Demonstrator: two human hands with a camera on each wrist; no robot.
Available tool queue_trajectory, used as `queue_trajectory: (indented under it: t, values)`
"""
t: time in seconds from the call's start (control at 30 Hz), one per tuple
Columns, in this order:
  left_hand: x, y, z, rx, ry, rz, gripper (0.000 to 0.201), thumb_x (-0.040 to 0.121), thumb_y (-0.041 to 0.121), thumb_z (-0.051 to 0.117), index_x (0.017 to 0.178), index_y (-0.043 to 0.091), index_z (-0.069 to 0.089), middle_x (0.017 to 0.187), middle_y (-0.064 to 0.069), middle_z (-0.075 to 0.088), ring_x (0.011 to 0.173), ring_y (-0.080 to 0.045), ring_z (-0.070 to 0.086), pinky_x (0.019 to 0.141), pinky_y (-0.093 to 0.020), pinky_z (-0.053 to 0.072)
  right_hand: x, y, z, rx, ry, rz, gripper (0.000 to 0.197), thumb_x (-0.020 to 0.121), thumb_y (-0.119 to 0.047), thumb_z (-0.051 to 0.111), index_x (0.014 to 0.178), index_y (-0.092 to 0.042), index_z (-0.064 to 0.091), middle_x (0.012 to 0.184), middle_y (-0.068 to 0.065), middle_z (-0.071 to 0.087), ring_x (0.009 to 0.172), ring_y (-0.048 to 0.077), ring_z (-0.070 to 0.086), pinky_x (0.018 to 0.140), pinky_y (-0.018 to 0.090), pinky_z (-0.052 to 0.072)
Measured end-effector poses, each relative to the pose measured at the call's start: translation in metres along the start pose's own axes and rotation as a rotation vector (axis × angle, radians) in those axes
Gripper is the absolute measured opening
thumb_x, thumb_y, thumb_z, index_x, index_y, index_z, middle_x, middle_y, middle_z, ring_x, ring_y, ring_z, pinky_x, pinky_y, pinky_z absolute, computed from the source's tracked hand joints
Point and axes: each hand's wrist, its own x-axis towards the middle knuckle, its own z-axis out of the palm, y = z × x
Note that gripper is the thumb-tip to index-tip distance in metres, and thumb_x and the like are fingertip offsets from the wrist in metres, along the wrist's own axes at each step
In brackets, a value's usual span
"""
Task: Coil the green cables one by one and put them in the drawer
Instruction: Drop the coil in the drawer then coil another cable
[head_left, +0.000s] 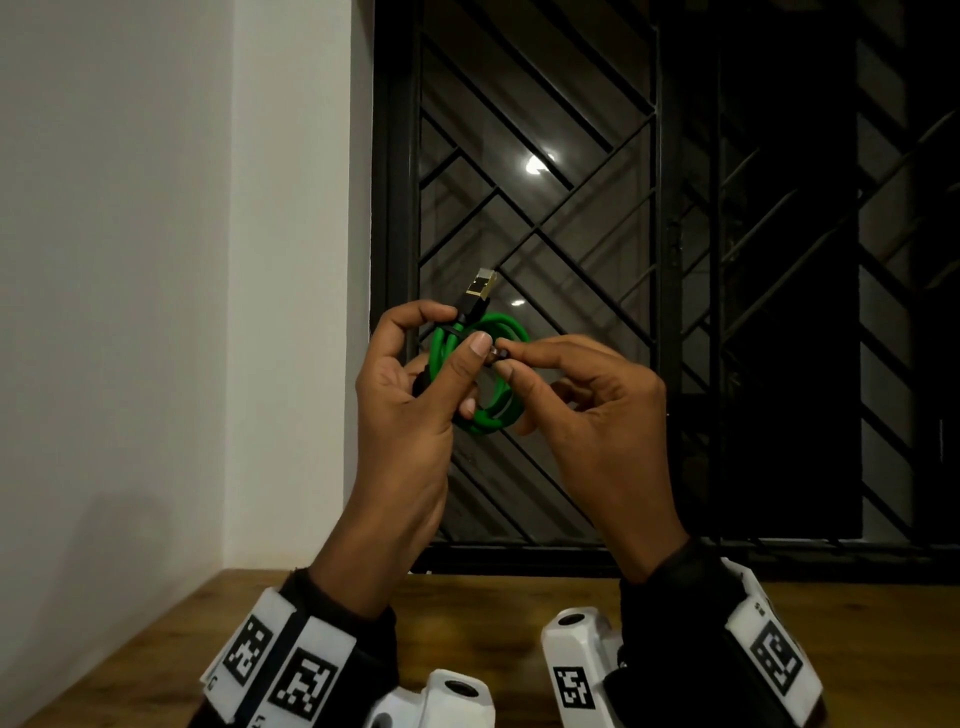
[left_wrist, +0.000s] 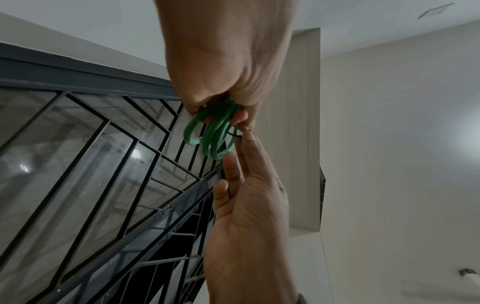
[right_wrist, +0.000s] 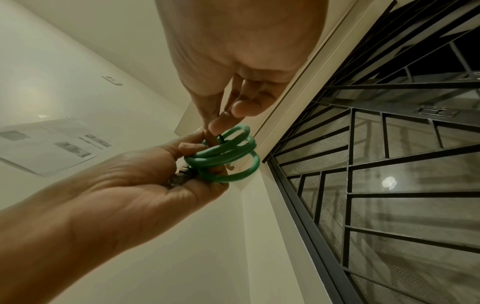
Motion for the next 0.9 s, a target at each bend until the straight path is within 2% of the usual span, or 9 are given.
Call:
queue_trajectory:
  t: [0.1,0.2,0.27,0.37,0.47,0.63,0.77,0.9]
  values:
    - [0.0005,0.0001,-0.0001,-0.013,-0.004,-0.009,0.032,0.083,0.017,0.068,0.113,0.019,0.055,0.098,-0.017,0.065,0.053,-0.008,0.049,0.057,-0.023,0.050,0.0002,-0.0008,-0.0007,0.020,0.001,0.003,0.016,0.090,-0.007,0.073,0.104,-0.015,0.076,0.093,-0.003,0.072,0.066,0.016,0.068,0.051,0.024,0.055]
    - [0.0023,0.0005,-0.0005,-0.068,0.002,-0.037,0.032,0.083,0.015,0.067,0.113,0.018,0.054,0.095,-0.012,0.065,0.052,-0.007,0.047,0.058,-0.022,0.047,0.0008,-0.0010,-0.0010,0.008,-0.002,0.008,0.018,0.090,-0.008,0.073,0.105,-0.018,0.075,0.096,-0.002,0.073,0.063,0.016,0.068,0.051,0.027,0.056]
    - [0.0022,0.0009,-0.0007,-0.060,0.003,-0.037,0.032,0.083,0.016,0.067,0.113,0.018,0.054,0.092,-0.011,0.065,0.052,-0.007,0.047,0.059,-0.025,0.047,0.0008,-0.0013,-0.0005,-0.006,-0.003,0.006,0.018,0.090,-0.008,0.073,0.106,-0.018,0.075,0.096,-0.001,0.072,0.063,0.015,0.068,0.051,0.025,0.055]
    - [-0.0001,0.0010,0.0004,0.015,-0.006,0.000,0.030,0.085,0.016,0.068,0.112,0.020,0.056,0.093,-0.012,0.065,0.054,-0.008,0.050,0.060,-0.028,0.047,0.0001,-0.0010,-0.0002,-0.007,-0.010,0.013,0.017,0.091,-0.009,0.072,0.106,-0.015,0.076,0.095,-0.003,0.072,0.065,0.015,0.068,0.050,0.023,0.054]
    - [-0.0016,0.0009,0.0015,0.052,0.005,0.025,0.030,0.086,0.017,0.068,0.113,0.019,0.055,0.096,-0.015,0.065,0.057,-0.007,0.053,0.058,-0.027,0.049,0.0000,0.0000,-0.0008,-0.013,-0.013,0.017,0.017,0.091,-0.010,0.072,0.106,-0.016,0.076,0.096,-0.004,0.072,0.064,0.015,0.068,0.050,0.022,0.054]
    - [-0.0012,-0.0007,0.0015,0.043,0.030,0.036,0.029,0.090,0.011,0.066,0.116,0.016,0.054,0.098,-0.016,0.065,0.057,-0.007,0.052,0.056,-0.023,0.048,0.0004,-0.0009,-0.0008,-0.013,-0.010,0.001,0.018,0.091,-0.009,0.072,0.106,-0.018,0.075,0.097,-0.005,0.072,0.063,0.013,0.068,0.050,0.021,0.053]
    - [-0.0019,-0.0007,0.0016,0.032,0.036,0.030,0.029,0.089,0.014,0.066,0.116,0.017,0.054,0.102,-0.019,0.065,0.058,-0.008,0.051,0.060,-0.027,0.049,0.0005,-0.0018,-0.0010,-0.012,0.000,-0.011,0.019,0.091,-0.009,0.072,0.105,-0.021,0.074,0.096,-0.006,0.071,0.062,0.011,0.067,0.049,0.021,0.053]
    - [-0.0019,-0.0010,0.0013,0.018,0.037,0.024,0.029,0.089,0.013,0.066,0.115,0.017,0.054,0.100,-0.018,0.065,0.057,-0.009,0.050,0.059,-0.027,0.048,0.0008,-0.0004,-0.0012,-0.031,0.004,-0.008,0.016,0.091,-0.011,0.073,0.105,-0.019,0.075,0.095,-0.006,0.071,0.060,0.012,0.067,0.048,0.021,0.052]
